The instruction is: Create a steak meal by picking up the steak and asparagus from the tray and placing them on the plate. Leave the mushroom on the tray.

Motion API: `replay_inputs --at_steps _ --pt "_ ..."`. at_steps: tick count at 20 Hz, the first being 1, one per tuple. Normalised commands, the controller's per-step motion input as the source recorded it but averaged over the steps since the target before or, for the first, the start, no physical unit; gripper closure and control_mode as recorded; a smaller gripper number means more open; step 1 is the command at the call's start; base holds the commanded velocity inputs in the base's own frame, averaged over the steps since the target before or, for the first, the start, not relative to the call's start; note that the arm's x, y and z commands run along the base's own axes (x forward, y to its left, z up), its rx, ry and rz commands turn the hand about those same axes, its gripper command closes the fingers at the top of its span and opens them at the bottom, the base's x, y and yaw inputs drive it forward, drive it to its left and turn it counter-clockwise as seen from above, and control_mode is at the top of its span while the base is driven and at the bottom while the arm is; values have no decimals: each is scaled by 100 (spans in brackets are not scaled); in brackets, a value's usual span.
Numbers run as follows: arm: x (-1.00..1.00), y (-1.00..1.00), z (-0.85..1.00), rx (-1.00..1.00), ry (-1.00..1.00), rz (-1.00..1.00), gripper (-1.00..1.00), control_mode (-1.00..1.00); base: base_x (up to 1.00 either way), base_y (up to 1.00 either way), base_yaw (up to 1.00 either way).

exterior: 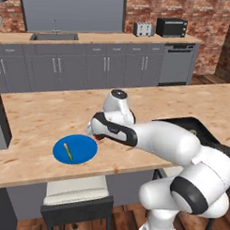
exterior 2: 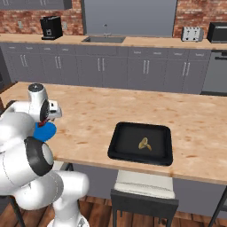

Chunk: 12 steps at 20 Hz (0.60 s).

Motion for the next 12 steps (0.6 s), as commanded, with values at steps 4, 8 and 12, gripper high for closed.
replay_inputs --at_steps 4,8,12 --pt "0 98 -55 1 0 23 100 -100 0 0 0" --pt "1 55 -15 0 3 10 100 -100 0 0 0" --pt "12 16 -1 0 4 0 100 -100 0 0 0"
